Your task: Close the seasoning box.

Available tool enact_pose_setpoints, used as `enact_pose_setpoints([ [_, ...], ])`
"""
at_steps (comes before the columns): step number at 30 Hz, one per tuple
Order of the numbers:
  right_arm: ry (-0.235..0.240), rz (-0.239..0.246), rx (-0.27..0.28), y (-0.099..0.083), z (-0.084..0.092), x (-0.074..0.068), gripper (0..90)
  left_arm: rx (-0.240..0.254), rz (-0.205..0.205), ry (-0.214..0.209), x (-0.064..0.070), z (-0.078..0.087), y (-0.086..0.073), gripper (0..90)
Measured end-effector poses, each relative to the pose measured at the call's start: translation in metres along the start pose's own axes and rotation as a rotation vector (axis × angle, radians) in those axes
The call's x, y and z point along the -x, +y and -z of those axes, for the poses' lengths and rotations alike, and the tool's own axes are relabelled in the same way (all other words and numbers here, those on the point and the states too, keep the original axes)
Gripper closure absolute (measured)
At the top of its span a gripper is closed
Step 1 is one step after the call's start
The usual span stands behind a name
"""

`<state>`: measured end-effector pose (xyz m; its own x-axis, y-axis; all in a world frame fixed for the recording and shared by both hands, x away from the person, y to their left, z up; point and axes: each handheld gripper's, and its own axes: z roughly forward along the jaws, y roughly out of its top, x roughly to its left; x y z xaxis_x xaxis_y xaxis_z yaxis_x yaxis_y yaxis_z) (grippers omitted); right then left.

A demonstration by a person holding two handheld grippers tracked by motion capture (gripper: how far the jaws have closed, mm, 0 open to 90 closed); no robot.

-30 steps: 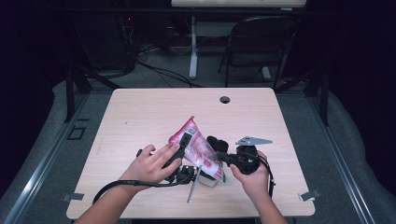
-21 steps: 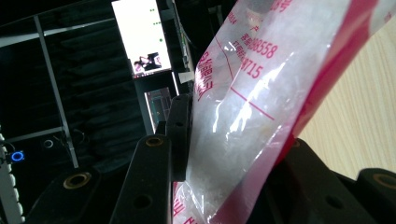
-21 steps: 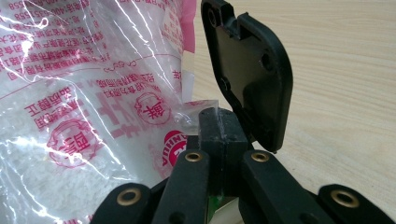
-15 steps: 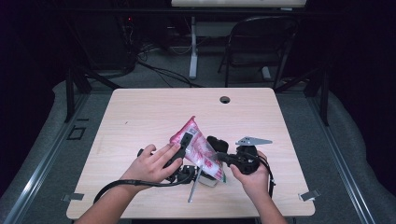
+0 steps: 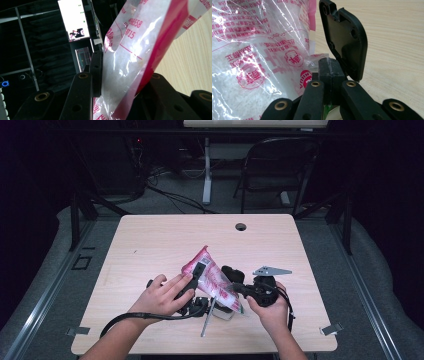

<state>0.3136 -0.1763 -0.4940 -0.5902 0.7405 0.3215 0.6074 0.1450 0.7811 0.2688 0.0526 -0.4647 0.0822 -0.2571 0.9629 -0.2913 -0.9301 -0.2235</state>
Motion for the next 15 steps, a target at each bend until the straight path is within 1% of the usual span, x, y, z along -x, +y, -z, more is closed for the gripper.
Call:
enact_pose_setpoints([
  [3, 0.003, -0.002, -0.002, -0.0001, 0.0001, 0.0008, 90.0, 0.009, 0.008, 0.008, 0.0014, 0.0001, 0.0006, 71.8],
  [4, 0.0, -0.001, -0.005, -0.0003, -0.0001, 0.001, 90.0, 0.008, 0.004, 0.001, 0.0007, 0.0004, 0.001, 72.0],
  [7, 0.001, -0.003, -0.004, -0.0012, -0.0018, 0.0009, 90.0, 0.008, 0.003, -0.002, 0.0003, 0.0007, 0.0018, 72.5],
  [10, -0.002, -0.006, -0.005, -0.0014, -0.002, 0.0015, 90.0, 0.011, 0.011, -0.004, 0.0008, 0.0008, 0.002, 73.0],
  [12, 0.0, -0.005, -0.007, -0.0012, -0.0014, 0.0021, 90.0, 0.016, 0.012, 0.005, 0.001, 0.0009, 0.002, 73.4],
  [14, -0.002, -0.005, -0.009, -0.0013, -0.0013, 0.0024, 90.0, 0.013, 0.005, -0.001, -0.0001, 0.0017, 0.0023, 73.5],
  [15, -0.003, -0.004, -0.01, -0.0013, -0.0014, 0.0024, 90.0, 0.018, 0.005, 0.009, 0.0003, 0.0016, 0.0022, 73.7],
])
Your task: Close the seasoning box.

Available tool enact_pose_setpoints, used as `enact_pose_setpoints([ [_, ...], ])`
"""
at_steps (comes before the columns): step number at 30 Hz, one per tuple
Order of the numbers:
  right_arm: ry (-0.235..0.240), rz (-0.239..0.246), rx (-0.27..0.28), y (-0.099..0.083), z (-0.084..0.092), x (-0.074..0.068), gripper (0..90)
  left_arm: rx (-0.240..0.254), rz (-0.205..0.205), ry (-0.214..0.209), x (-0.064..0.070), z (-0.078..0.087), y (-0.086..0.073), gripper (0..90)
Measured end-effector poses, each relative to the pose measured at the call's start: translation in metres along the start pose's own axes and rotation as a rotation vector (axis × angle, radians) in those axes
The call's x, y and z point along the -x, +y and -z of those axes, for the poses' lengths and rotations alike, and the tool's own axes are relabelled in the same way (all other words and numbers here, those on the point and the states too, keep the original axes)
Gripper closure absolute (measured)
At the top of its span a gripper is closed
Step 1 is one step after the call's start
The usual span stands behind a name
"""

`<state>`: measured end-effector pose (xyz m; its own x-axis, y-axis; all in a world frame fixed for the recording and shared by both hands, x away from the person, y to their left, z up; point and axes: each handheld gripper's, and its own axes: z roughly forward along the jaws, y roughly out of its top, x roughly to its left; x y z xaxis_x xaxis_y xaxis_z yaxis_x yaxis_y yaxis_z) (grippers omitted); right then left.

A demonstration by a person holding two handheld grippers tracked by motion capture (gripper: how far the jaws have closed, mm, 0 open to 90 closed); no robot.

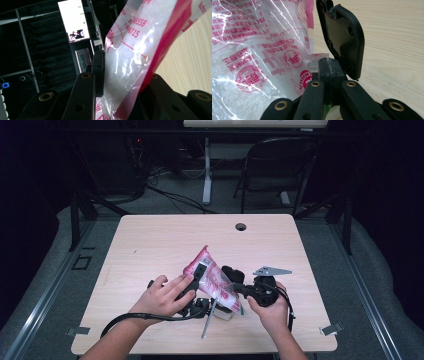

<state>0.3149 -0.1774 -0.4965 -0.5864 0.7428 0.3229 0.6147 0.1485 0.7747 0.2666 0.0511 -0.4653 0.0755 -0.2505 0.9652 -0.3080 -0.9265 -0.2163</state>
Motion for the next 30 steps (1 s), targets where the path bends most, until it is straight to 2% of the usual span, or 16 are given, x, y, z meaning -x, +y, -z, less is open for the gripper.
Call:
enact_pose_setpoints([
  [3, 0.0, -0.001, 0.001, -0.0003, -0.0006, -0.0002, 90.0, -0.005, -0.002, -0.014, -0.0007, 0.0013, 0.0, 74.0],
  [5, -0.001, -0.001, 0.001, -0.0004, -0.0008, -0.0003, 90.0, -0.001, -0.003, -0.007, -0.0003, 0.0018, -0.0006, 74.2],
  [6, -0.001, -0.002, 0.001, -0.0004, -0.0008, -0.0003, 90.0, -0.009, -0.009, -0.019, -0.001, 0.0026, -0.0008, 74.2],
  [10, -0.001, -0.003, 0.002, -0.0004, -0.001, -0.0003, 90.0, 0.002, -0.009, -0.011, 0.0006, 0.0032, -0.002, 74.5],
  [12, -0.004, -0.004, 0.002, -0.0005, -0.0013, -0.0007, 90.0, -0.005, -0.018, -0.021, -0.0001, 0.0043, -0.0022, 74.7],
  [15, 0.0, -0.005, 0.004, -0.0004, -0.0012, -0.0009, 90.0, 0.0, -0.019, -0.01, 0.0004, 0.0047, -0.0027, 74.8],
  [21, -0.003, -0.004, 0.0, -0.0004, -0.001, -0.0002, 90.0, 0.0, -0.008, -0.015, 0.0003, 0.0049, -0.0009, 74.8],
  [30, -0.002, -0.005, -0.01, -0.0015, -0.0024, 0.0006, 90.0, 0.011, -0.025, 0.002, -0.0033, 0.0031, 0.0031, 74.9],
])
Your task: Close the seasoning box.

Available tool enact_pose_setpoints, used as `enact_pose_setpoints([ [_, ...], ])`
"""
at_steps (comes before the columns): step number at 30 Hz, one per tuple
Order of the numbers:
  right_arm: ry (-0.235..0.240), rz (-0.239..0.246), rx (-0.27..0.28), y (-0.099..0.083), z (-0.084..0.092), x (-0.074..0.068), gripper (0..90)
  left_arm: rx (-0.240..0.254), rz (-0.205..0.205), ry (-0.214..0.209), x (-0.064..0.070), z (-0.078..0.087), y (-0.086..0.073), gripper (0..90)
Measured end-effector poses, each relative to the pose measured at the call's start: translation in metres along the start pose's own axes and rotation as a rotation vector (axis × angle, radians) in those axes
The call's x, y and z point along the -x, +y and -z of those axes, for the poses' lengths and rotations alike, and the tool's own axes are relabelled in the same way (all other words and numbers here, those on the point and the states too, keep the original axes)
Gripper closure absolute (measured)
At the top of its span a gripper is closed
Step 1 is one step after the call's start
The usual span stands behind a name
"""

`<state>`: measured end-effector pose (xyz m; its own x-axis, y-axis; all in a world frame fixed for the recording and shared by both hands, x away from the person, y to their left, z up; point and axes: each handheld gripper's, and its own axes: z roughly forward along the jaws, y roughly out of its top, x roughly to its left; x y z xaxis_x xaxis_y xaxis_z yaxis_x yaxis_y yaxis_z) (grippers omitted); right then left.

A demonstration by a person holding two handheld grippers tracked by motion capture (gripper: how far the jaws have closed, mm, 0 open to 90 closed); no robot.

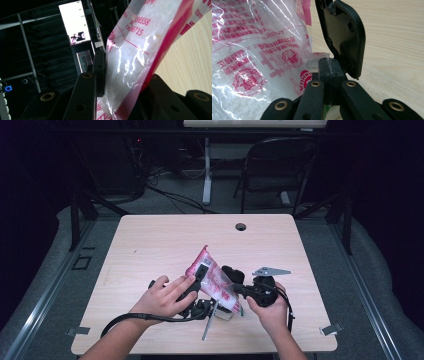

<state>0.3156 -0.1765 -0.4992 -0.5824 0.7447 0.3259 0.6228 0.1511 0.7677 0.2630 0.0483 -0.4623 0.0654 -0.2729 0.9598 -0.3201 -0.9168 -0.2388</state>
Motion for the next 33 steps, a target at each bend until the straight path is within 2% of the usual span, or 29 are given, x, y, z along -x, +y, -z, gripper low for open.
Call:
enact_pose_setpoints([
  [5, 0.004, -0.001, 0.003, -0.0005, -0.0014, -0.0004, 90.0, -0.002, 0.002, -0.01, -0.0001, 0.0001, -0.0008, 74.9],
  [11, 0.01, -0.001, 0.001, -0.0007, -0.0029, -0.0023, 90.0, 0.001, -0.013, 0.005, 0.0006, 0.002, -0.0018, 74.9],
  [12, 0.011, 0.001, 0.0, -0.0008, -0.0034, -0.0025, 90.0, 0.002, -0.003, 0.0, 0.0017, 0.0022, -0.0027, 74.8],
  [14, 0.008, 0.002, 0.001, -0.0009, -0.0041, -0.0028, 90.0, -0.001, -0.017, -0.006, 0.0012, 0.0028, -0.0032, 74.8],
  [24, -0.002, -0.003, -0.003, -0.0009, -0.0031, -0.0009, 90.0, 0.005, -0.011, -0.032, 0.0023, 0.0013, -0.0039, 74.8],
  [33, 0.003, 0.004, -0.006, -0.0009, -0.0042, -0.0024, 90.0, 0.004, -0.012, -0.018, 0.0019, 0.0021, -0.0025, 75.5],
])
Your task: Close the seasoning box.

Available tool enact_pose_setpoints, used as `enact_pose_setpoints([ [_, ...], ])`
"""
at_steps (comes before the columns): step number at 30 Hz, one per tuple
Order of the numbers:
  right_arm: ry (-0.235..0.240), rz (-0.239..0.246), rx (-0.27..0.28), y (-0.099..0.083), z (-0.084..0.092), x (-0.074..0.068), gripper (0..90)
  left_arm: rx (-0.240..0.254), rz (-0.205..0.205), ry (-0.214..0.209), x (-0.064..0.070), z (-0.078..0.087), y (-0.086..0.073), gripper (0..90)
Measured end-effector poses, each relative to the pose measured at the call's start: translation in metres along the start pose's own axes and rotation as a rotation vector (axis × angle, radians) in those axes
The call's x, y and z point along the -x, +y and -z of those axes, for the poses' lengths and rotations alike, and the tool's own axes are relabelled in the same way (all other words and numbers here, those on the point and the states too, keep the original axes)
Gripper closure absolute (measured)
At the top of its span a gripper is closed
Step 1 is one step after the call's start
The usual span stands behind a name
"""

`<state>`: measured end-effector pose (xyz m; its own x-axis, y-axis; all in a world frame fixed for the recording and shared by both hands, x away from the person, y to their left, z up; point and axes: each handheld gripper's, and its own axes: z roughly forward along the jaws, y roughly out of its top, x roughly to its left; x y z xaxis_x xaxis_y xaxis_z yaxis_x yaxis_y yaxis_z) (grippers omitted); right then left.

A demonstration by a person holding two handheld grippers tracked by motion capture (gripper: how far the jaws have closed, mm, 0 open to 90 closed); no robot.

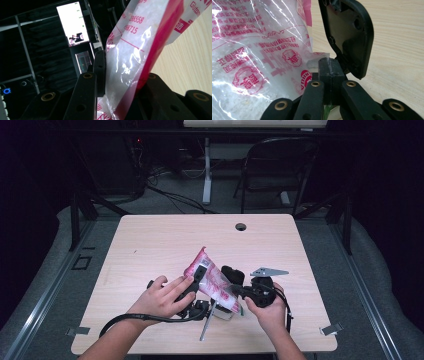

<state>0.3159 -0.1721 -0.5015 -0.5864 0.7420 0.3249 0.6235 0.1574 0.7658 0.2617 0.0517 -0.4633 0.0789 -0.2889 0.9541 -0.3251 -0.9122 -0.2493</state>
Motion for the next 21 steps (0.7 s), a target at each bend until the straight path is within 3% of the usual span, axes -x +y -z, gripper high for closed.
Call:
enact_pose_setpoints([
  [4, 0.005, -0.009, -0.002, -0.0009, -0.001, 0.0014, 90.0, 0.001, -0.052, 0.029, 0.0005, 0.0013, 0.0027, 76.2],
  [12, 0.005, -0.007, 0.005, -0.0007, 0.0001, 0.001, 90.0, -0.007, -0.088, 0.045, 0.0009, 0.0032, 0.0023, 76.6],
  [14, 0.009, -0.007, 0.007, -0.0004, 0.0008, 0.0012, 90.0, 0.001, -0.078, 0.067, 0.0022, 0.0037, 0.0007, 76.6],
  [18, 0.017, -0.011, 0.009, -0.0002, 0.0009, 0.001, 90.0, 0.0, -0.088, 0.078, 0.0027, 0.0043, 0.0, 76.5],
  [21, 0.016, -0.011, 0.01, -0.0003, 0.0003, 0.0, 90.0, -0.001, -0.072, 0.07, 0.0033, 0.0042, -0.0007, 76.6],
])
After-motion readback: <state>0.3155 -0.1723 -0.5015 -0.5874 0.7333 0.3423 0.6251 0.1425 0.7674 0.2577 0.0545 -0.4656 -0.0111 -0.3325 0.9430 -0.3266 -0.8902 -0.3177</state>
